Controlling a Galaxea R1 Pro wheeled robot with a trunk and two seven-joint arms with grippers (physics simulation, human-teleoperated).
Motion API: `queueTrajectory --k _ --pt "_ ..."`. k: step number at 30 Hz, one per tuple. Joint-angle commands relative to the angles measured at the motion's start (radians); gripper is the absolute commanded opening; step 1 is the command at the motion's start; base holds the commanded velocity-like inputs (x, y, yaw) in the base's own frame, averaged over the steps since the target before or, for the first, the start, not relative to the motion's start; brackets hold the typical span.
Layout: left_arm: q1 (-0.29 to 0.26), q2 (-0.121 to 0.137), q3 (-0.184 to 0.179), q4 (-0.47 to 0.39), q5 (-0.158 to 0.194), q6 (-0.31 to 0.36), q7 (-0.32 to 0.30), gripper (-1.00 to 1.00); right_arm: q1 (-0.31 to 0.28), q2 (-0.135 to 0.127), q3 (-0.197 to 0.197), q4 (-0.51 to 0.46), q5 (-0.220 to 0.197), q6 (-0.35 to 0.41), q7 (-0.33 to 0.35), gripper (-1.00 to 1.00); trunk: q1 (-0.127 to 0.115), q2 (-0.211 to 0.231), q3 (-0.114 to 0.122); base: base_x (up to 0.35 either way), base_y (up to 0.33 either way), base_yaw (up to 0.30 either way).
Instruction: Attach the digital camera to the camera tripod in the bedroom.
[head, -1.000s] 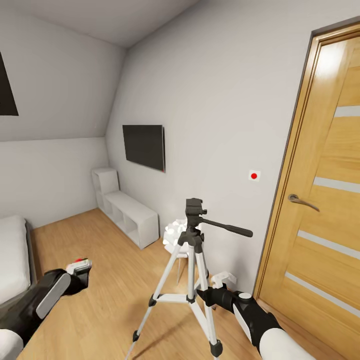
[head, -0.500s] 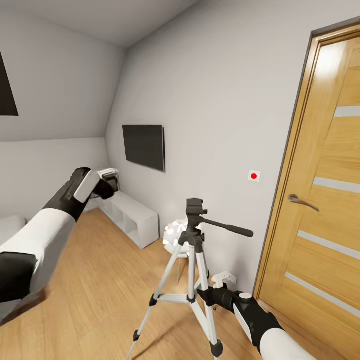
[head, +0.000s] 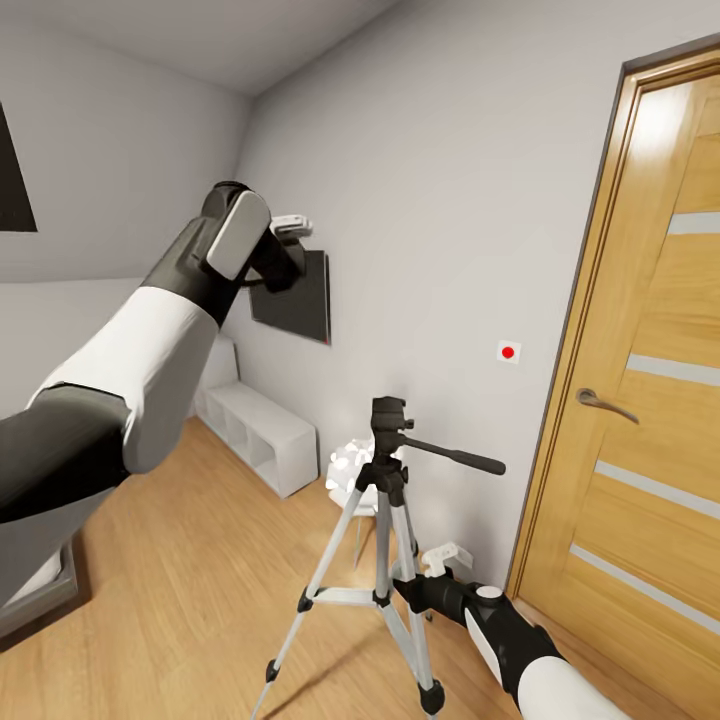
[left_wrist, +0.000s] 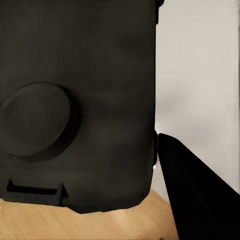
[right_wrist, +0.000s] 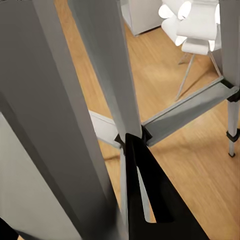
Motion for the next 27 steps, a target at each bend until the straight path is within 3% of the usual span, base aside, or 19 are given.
queueTrajectory --k 1,10,22,27 --pt "-0.005 -0.003 -0.003 0.0 0.007 0.003 0.009 -1.0 0.001 0.001 -0.009 0.003 0.025 0.006 0.005 -1.0 0.001 0.0 -0.001 0.0 0.0 0.0" --pt "-0.021 -0.036 -0.002 0.031 0.006 -0.023 0.014 -1.0 0.001 0.001 -0.009 0.004 0.025 0.006 -0.002 -1.0 0.001 0.0 -0.001 0.0 0.0 0.0" --pt "-0.021 -0.044 -0.003 0.099 0.002 -0.182 0.024 -1.0 0.001 0.001 -0.01 0.004 0.024 0.006 -0.003 -1.0 0.001 0.0 -0.001 0.0 0.0 0.0" --pt "-0.014 -0.044 -0.012 0.112 0.003 -0.304 0.007 -1.0 0.001 0.001 -0.011 0.003 0.023 0.006 -0.003 -1.0 0.001 0.0 -0.001 0.0 0.0 0.0"
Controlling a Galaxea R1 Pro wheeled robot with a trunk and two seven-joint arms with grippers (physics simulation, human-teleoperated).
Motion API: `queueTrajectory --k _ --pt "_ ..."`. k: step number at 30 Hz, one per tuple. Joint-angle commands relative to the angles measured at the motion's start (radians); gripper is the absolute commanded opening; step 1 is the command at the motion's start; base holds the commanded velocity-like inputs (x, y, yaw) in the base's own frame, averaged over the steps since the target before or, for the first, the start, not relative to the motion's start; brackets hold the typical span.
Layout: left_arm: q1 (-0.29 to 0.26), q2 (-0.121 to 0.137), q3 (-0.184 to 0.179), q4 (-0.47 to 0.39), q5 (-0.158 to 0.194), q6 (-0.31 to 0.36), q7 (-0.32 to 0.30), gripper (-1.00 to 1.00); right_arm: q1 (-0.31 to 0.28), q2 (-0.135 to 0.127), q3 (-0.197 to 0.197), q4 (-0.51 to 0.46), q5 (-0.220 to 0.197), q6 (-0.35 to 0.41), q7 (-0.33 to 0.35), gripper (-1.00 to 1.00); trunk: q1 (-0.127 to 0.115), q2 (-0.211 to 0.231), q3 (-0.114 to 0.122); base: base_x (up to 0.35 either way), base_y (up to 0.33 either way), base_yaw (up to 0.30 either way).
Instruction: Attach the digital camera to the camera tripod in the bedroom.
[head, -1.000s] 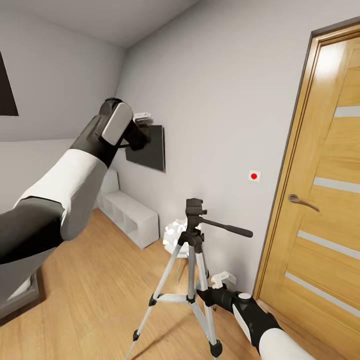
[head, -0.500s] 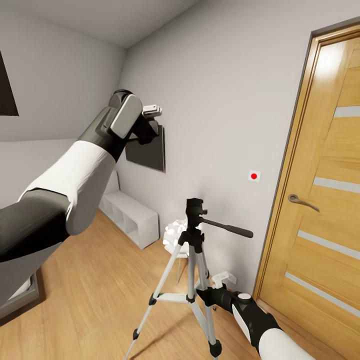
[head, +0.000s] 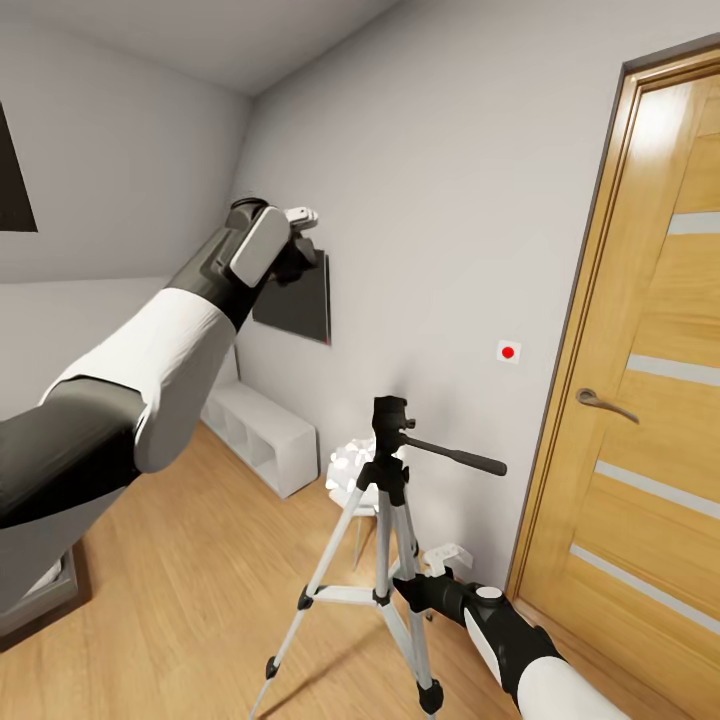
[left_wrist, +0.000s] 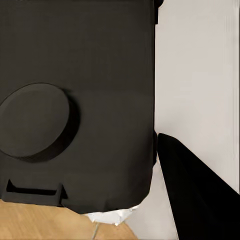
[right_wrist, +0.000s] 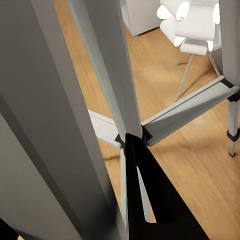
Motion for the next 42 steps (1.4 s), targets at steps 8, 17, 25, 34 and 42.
queueTrajectory --k 8,17,25,34,42 --pt "0.034 0.0 -0.022 0.003 0.004 -0.084 -0.097 -1.0 0.001 0.0 -0.013 0.001 0.039 0.008 0.006 -1.0 0.001 0.0 -0.001 0.0 0.0 0.0" --pt "0.041 0.008 -0.251 -0.028 -0.03 -0.137 -0.906 -1.0 0.001 0.0 -0.013 0.002 0.039 0.008 0.006 -1.0 0.001 0.0 -0.001 0.0 0.0 0.0" --pt "0.042 0.044 -0.373 -0.004 -0.105 -0.286 -1.174 -1.0 0.001 0.001 -0.013 0.002 0.039 0.008 0.006 -1.0 0.001 0.0 -0.001 0.0 0.0 0.0" --pt "0.042 0.059 -0.408 0.075 -0.292 -0.329 -1.181 -1.0 0.001 0.001 -0.013 0.002 0.039 0.007 0.006 -1.0 0.001 0.0 -0.001 0.0 0.0 0.0" --pt "0.044 0.05 -0.412 0.117 -0.333 -0.339 -1.165 -1.0 0.001 0.0 -0.013 0.002 0.039 0.008 0.006 -1.0 0.001 0.0 -0.001 0.0 0.0 0.0"
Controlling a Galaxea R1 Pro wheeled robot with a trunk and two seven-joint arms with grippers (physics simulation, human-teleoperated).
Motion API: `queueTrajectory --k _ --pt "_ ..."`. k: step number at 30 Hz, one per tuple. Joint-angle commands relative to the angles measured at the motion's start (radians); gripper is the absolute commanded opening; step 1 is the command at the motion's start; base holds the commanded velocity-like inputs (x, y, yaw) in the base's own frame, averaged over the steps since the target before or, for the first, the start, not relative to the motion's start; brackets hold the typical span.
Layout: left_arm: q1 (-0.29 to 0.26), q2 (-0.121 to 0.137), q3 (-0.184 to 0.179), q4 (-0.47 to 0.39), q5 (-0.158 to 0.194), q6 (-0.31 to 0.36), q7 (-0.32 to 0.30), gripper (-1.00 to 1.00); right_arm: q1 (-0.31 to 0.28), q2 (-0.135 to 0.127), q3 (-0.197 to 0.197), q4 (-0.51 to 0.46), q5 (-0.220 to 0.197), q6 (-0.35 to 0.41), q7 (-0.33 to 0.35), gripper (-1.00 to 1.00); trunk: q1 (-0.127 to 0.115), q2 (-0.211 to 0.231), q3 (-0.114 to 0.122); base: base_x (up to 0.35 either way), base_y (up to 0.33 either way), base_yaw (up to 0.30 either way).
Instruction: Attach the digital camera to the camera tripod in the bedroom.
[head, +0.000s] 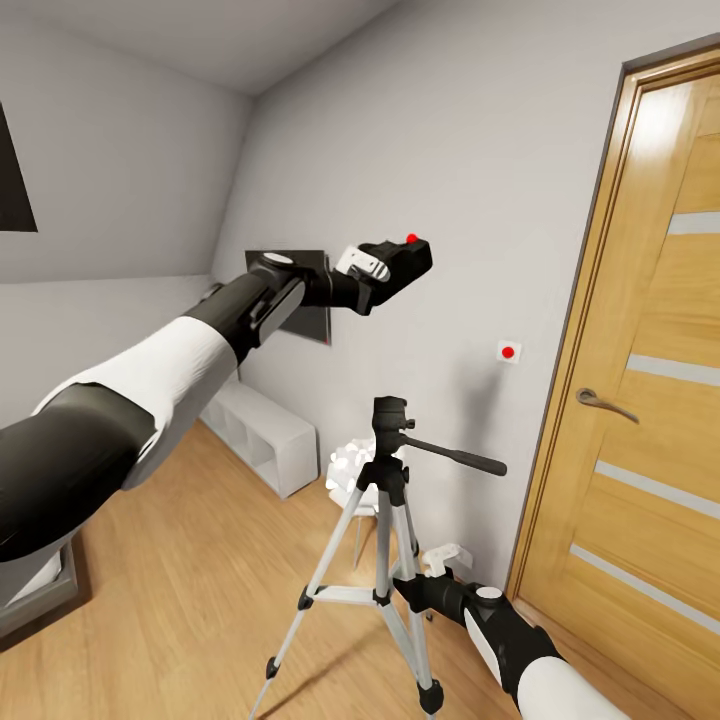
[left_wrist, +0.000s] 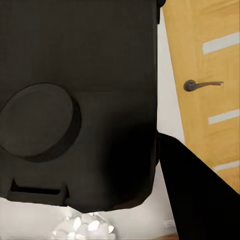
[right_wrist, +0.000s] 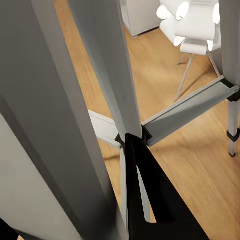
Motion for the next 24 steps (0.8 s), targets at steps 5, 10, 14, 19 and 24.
queueTrajectory --k 5,10,14,19,24 --pt "0.0 0.005 -0.018 -0.003 -0.013 0.019 -0.022 -1.0 0.001 0.001 -0.013 0.001 0.037 0.009 0.006 -1.0 0.001 0.0 -0.001 0.0 0.0 0.0" --pt "0.0 0.013 -0.035 -0.001 -0.044 0.027 -0.035 -1.0 0.001 0.001 -0.013 0.001 0.037 0.009 0.006 -1.0 0.001 0.0 -0.001 0.0 0.0 0.0" --pt "0.0 0.012 -0.052 0.001 -0.061 0.062 -0.09 -1.0 0.001 0.001 -0.013 0.001 0.037 0.009 0.006 -1.0 0.001 0.0 -0.001 0.0 0.0 0.0" --pt "0.0 0.023 -0.105 -0.01 -0.139 0.145 -0.313 -1.0 0.001 0.001 -0.013 0.001 0.037 0.009 0.006 -1.0 0.001 0.0 -0.001 0.0 0.0 0.0" --pt "0.0 0.044 -0.142 -0.059 -0.354 0.176 -0.555 -1.0 0.001 0.001 -0.013 0.001 0.037 0.009 0.006 -1.0 0.001 0.0 -0.001 0.0 0.0 0.0"
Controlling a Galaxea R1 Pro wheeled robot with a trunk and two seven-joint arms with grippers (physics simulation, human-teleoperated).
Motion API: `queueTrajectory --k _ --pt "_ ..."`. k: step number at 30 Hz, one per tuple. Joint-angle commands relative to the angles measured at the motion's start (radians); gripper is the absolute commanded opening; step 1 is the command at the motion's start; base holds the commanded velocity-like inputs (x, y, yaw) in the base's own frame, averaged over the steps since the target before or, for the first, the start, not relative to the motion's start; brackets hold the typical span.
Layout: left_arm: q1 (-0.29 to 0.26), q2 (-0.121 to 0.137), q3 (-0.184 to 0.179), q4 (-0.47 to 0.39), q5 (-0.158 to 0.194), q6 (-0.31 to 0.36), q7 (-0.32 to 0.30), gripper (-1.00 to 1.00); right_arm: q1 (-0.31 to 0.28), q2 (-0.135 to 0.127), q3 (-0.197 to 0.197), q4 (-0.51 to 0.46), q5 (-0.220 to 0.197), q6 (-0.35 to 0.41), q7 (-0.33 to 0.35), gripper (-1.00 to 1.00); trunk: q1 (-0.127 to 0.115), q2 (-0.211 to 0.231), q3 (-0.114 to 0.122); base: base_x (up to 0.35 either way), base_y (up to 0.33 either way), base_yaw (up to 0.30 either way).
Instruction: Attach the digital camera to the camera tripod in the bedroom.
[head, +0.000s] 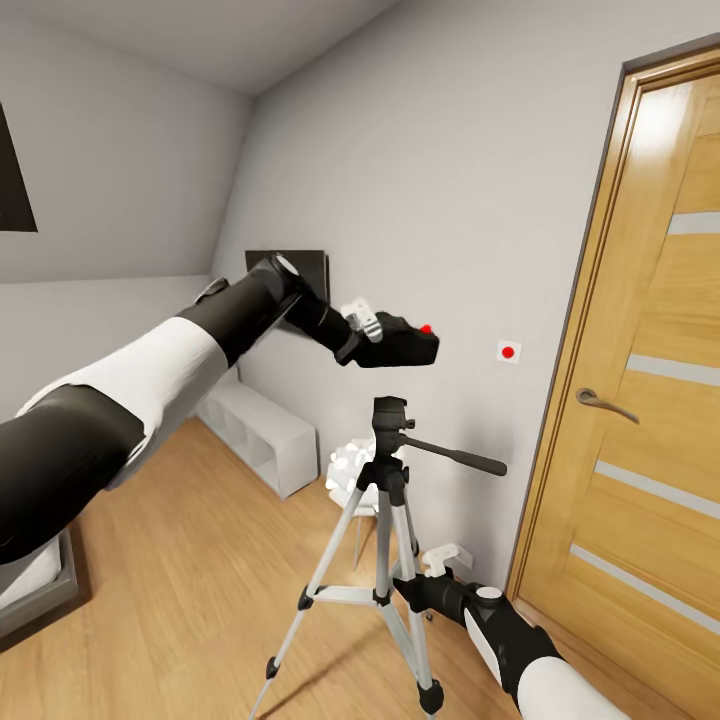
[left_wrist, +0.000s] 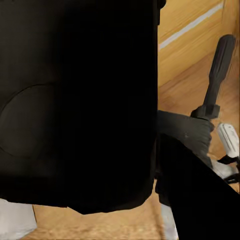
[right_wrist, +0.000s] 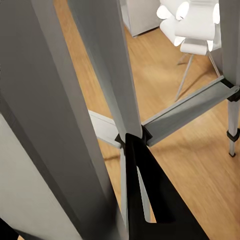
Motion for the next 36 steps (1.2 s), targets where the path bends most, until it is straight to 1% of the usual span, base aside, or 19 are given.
queueTrajectory --k 1,2,3,4,7,8,9,10,12,13,14,18,23,24,27,28,32,35,36 --pt "-0.001 0.002 -0.001 -0.013 -0.034 0.011 -0.025 -1.0 0.001 0.001 -0.013 0.001 0.037 0.009 0.006 -1.0 0.001 0.0 -0.001 0.0 0.0 0.0" --pt "-0.001 0.003 -0.002 -0.025 -0.061 0.013 -0.041 -1.0 0.001 0.001 -0.013 0.001 0.037 0.009 0.006 -1.0 0.001 0.0 -0.001 0.0 0.0 0.0" --pt "-0.001 0.004 -0.003 -0.049 -0.101 0.018 -0.063 -1.0 0.001 0.001 -0.013 0.001 0.037 0.009 0.006 -1.0 0.001 0.0 -0.001 0.0 0.0 0.0" --pt "-0.001 0.004 -0.003 -0.061 -0.115 0.02 -0.071 -1.0 0.001 0.001 -0.013 0.001 0.037 0.009 0.006 -1.0 0.001 0.0 -0.001 0.0 0.0 0.0" --pt "-0.001 0.005 0.004 -0.094 -0.148 0.025 -0.091 -1.0 0.001 0.001 -0.012 0.001 0.037 0.009 0.006 -1.0 0.001 0.0 -0.001 0.0 0.0 0.0" --pt "-0.001 0.005 0.009 -0.099 -0.153 0.026 -0.094 -1.0 0.001 0.001 -0.012 0.001 0.037 0.009 0.006 -1.0 0.001 0.0 -0.001 0.0 0.0 0.0" --pt "-0.001 0.005 0.016 -0.104 -0.156 0.027 -0.096 -1.0 0.001 0.001 -0.012 0.001 0.037 0.009 0.006 -1.0 0.001 0.0 -0.001 0.0 0.0 0.0" --pt "-0.001 0.006 0.033 -0.11 -0.162 0.027 -0.1 -1.0 0.001 0.001 -0.012 0.001 0.037 0.009 0.006 -1.0 0.001 0.0 -0.001 0.0 0.0 0.0" --pt "-0.001 0.007 0.053 -0.114 -0.166 0.027 -0.104 -1.0 0.001 0.001 -0.012 0.001 0.037 0.009 0.006 -1.0 0.001 0.0 -0.001 0.0 0.0 0.0" --pt "-0.001 0.008 0.072 -0.118 -0.168 0.027 -0.107 -1.0 0.001 0.001 -0.012 0.001 0.037 0.009 0.006 -1.0 0.001 0.0 -0.001 0.0 0.0 0.0" --pt "-0.001 0.009 0.08 -0.119 -0.169 0.028 -0.108 -1.0 0.001 0.001 -0.012 0.001 0.037 0.009 0.006 -1.0 0.001 0.0 -0.001 0.0 0.0 0.0" --pt "-0.001 0.012 0.113 -0.123 -0.171 0.029 -0.112 -1.0 0.001 0.001 -0.012 0.001 0.037 0.009 0.006 -1.0 0.001 0.0 -0.001 0.0 0.0 0.0" --pt "-0.001 0.01 0.145 -0.12 -0.17 0.029 -0.114 -1.0 0.001 0.001 -0.012 0.001 0.037 0.009 0.005 -1.0 0.001 0.0 -0.001 0.0 0.0 0.0" --pt "-0.001 0.011 0.161 -0.122 -0.169 0.028 -0.116 -1.0 0.001 0.001 -0.012 0.001 0.038 0.009 0.005 -1.0 0.001 0.0 -0.001 0.0 0.0 0.0" --pt "-0.001 0.011 0.191 -0.121 -0.164 0.026 -0.125 -1.0 0.001 0.001 -0.012 0.001 0.038 0.009 0.005 -1.0 0.001 0.0 -0.001 0.0 0.0 0.0" --pt "-0.001 0.011 0.211 -0.118 -0.16 0.024 -0.138 -1.0 0.001 0.001 -0.012 0.001 0.038 0.009 0.005 -1.0 0.001 0.0 -0.001 0.0 0.0 0.0" --pt "-0.001 0.013 0.235 -0.112 -0.159 0.015 -0.175 -1.0 0.001 0.001 -0.012 0.001 0.038 0.009 0.005 -1.0 0.001 0.0 -0.001 0.0 0.0 0.0" --pt "-0.001 0.018 0.241 -0.11 -0.156 0.012 -0.188 -1.0 0.001 0.001 -0.012 0.001 0.038 0.009 0.005 -1.0 0.001 0.0 -0.001 0.0 0.0 0.0" --pt "-0.001 0.025 0.243 -0.111 -0.155 0.01 -0.193 -1.0 0.001 0.001 -0.012 0.001 0.038 0.009 0.006 -1.0 0.001 0.0 -0.001 0.0 0.0 0.0"
